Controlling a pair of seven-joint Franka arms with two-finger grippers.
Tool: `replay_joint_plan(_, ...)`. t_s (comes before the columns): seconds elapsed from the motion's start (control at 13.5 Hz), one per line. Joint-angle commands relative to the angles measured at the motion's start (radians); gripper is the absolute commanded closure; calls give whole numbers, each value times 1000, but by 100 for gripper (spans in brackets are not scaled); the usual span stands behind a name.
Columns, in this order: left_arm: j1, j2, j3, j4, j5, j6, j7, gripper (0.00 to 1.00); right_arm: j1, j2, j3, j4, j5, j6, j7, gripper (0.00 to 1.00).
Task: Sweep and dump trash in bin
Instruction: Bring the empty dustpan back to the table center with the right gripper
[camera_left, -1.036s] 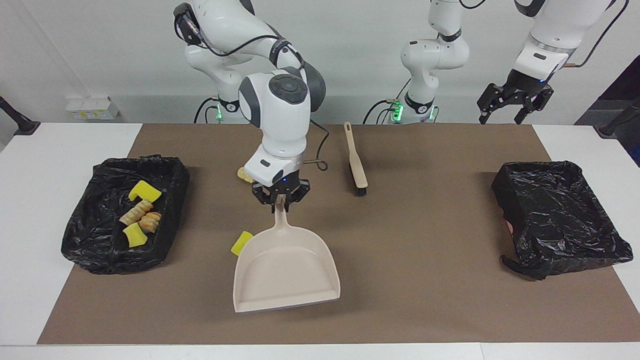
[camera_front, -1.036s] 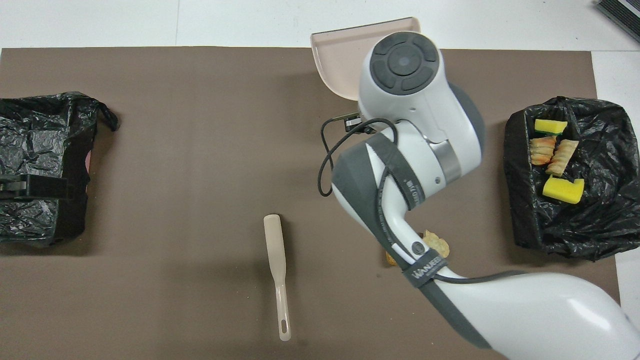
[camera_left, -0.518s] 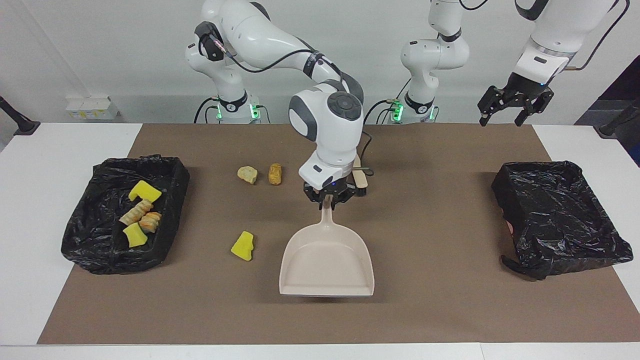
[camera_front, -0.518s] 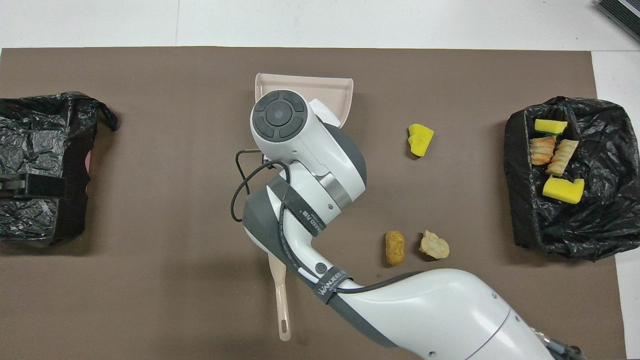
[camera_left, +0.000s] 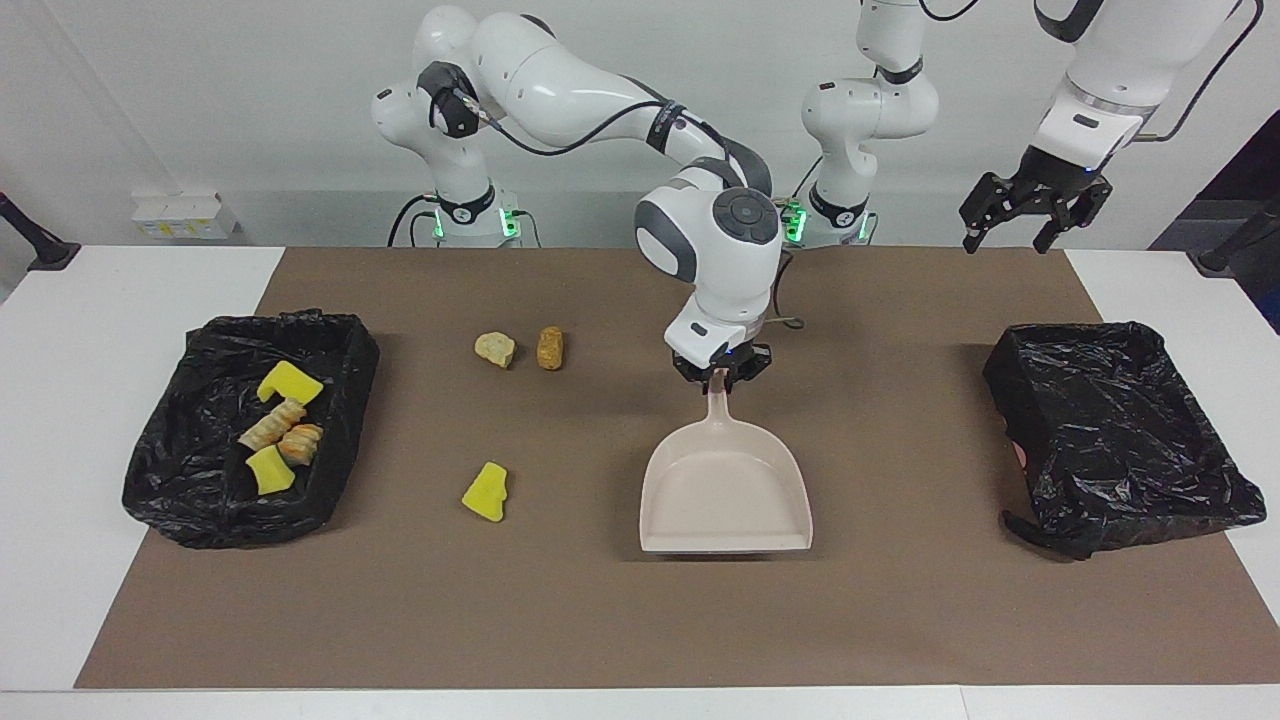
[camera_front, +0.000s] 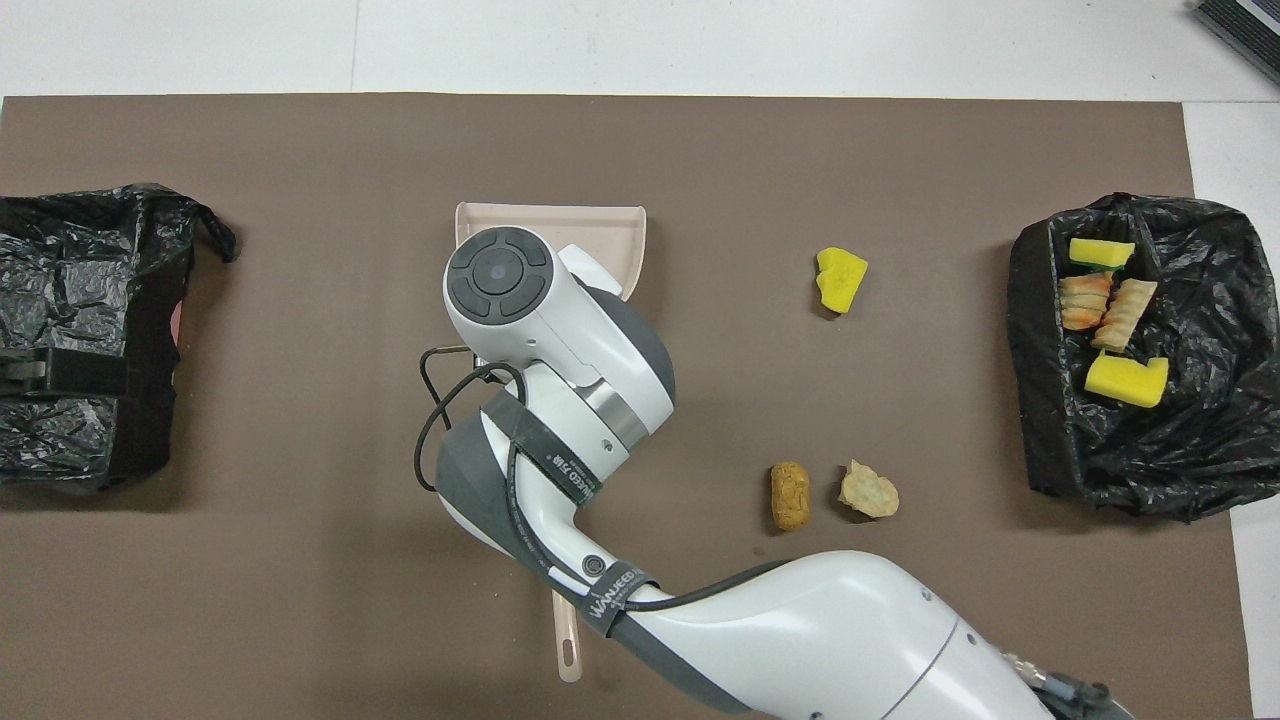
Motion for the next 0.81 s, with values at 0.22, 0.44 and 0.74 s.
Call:
replay_joint_plan(0.22, 18, -7, -10, -17, 12, 5, 18, 0, -1, 22, 0, 26, 8, -13, 11, 100)
replay_joint_plan(0.44, 18, -7, -10, -17, 12, 6, 16, 0, 0, 18, -3, 23, 5, -14, 5, 72)
replay_joint_plan(0.74, 18, -7, -10, -17, 12, 6, 16, 0, 3, 15, -3, 21, -16, -13, 4, 59)
